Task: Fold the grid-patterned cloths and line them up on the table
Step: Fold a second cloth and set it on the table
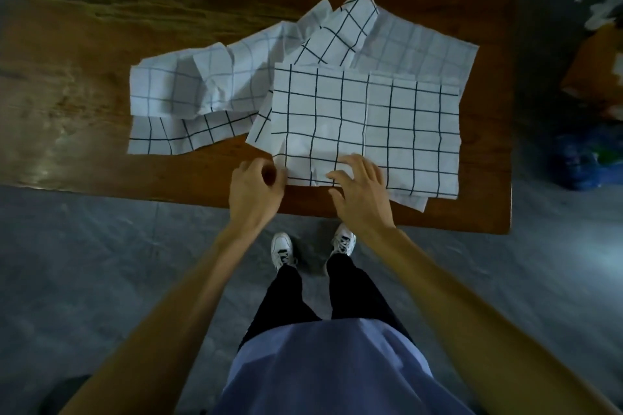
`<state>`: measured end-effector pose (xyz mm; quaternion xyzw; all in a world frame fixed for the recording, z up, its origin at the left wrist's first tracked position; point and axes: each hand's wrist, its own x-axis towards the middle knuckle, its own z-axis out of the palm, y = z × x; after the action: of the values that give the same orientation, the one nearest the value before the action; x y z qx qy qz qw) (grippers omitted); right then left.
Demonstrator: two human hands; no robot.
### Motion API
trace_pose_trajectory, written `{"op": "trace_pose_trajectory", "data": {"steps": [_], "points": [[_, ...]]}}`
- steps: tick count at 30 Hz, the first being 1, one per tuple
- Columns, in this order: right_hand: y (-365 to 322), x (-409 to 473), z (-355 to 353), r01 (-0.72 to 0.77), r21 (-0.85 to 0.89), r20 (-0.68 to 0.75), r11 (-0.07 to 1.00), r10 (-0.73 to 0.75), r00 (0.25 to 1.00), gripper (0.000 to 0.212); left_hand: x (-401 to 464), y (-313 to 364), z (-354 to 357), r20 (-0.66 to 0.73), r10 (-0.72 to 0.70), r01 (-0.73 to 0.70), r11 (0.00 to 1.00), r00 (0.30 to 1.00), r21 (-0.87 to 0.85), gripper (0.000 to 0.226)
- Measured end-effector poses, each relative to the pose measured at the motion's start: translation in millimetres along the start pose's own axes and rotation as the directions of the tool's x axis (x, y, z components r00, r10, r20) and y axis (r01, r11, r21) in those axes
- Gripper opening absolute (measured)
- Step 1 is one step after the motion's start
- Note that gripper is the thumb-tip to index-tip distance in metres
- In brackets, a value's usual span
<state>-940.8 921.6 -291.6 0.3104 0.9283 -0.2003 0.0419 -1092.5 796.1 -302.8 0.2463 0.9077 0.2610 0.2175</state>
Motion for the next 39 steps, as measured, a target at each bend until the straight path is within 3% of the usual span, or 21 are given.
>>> {"op": "trace_pose_trajectory", "data": {"steps": [5,9,15,20,26,31,36,39], "points": [[-5,0,7,-0.063,-0.02,-0.11,0.998,0.061,0.992,0.015,7,-5,1,-0.022,0.072,-0.071,0.997,0.997,0.028,0.017],[-4,-2,9,-0.104,-0.002,-0.206,0.995,0.101,0.973,0.01,6,0,-15,-0.002,0.176,-0.175,0.979,0.984,-0.101,0.014],[-5,-3,7,-0.106,0.009,-0.281,0.994,0.104,0.954,0.009,6,11,-42,0.146,0.065,-0.011,0.939,0.987,-0.345,0.022],[1,-6,0,-0.059,0.01,-0.371,0.998,0.058,0.927,0.006,12,9,-57,0.241,0.174,-0.063,0.911,0.955,-0.407,0.012],[0,-7,-6,-0.083,0.072,-0.437,0.994,0.106,0.893,0.007,4,19,-39,0.204,0.176,-0.069,0.893,0.963,-0.446,0.022],[4,-11,-12,-0.138,0.162,-0.449,0.977,0.198,0.872,0.009,-5,17,-17,0.124,0.248,-0.207,0.939,0.961,-0.274,0.027],[8,-13,-15,-0.193,0.24,-0.39,0.952,0.276,0.879,0.011,-5,24,-11,-0.056,0.406,-0.409,0.911,0.912,-0.052,0.026],[9,-12,-17,-0.187,0.222,-0.385,0.957,0.263,0.885,0.012,-2,31,-16,-0.087,0.506,-0.505,0.862,0.858,0.034,0.019]]}}
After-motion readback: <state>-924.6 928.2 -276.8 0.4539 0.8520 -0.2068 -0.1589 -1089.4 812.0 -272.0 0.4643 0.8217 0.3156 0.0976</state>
